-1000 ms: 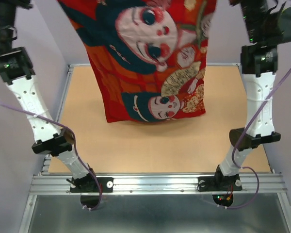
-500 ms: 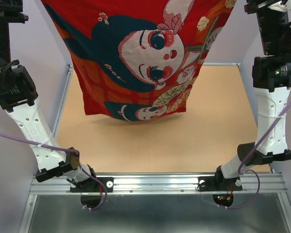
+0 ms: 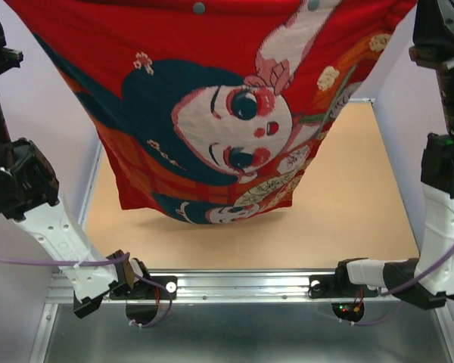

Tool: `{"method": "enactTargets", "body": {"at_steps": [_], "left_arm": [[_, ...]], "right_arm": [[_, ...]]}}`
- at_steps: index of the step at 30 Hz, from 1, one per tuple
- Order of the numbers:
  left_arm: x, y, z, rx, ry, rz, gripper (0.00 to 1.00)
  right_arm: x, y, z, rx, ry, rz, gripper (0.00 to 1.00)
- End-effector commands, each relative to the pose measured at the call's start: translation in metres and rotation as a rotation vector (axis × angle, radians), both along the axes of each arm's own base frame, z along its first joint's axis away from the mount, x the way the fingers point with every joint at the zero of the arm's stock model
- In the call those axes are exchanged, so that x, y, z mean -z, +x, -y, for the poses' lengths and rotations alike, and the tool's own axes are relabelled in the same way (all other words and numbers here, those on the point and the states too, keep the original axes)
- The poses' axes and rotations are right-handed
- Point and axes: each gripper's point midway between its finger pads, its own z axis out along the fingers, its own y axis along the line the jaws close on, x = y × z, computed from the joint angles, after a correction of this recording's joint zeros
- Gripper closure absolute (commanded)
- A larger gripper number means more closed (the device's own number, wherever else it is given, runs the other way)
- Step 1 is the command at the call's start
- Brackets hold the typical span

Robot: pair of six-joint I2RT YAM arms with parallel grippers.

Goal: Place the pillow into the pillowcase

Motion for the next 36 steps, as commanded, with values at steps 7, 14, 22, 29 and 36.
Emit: {"method": "enactTargets", "body": {"at_steps": [7, 14, 22, 29, 36], "left_arm": [[0.067, 0.189, -0.076, -0.006, -0.226, -0.297, 1.00], [0.155, 0.345, -0.074, -0.099, -0.213, -0.506, 1.00], [0.298, 0.464, 0.009, -0.060, -0.080, -0.797, 1.00], [0.336, 0.463, 0.068, 0.068, 0.034, -0.923, 0.39], [0.368, 0.411, 0.083, 0.057, 0.159, -1.149, 0.06]], "right_arm": [[0.096, 0.172, 0.046, 0.290, 0.145, -0.306, 0.99], [0.207, 0.302, 0.065, 0.509, 0.083, -0.528, 0.99], [0.355, 0.328, 0.164, 0.776, -0.035, -0.825, 0.99], [0.483, 0.257, 0.263, 1.012, -0.241, -1.143, 0.99], [0.592, 0.109, 0.156, 0.353, -0.720, -1.599, 0.99]]}}
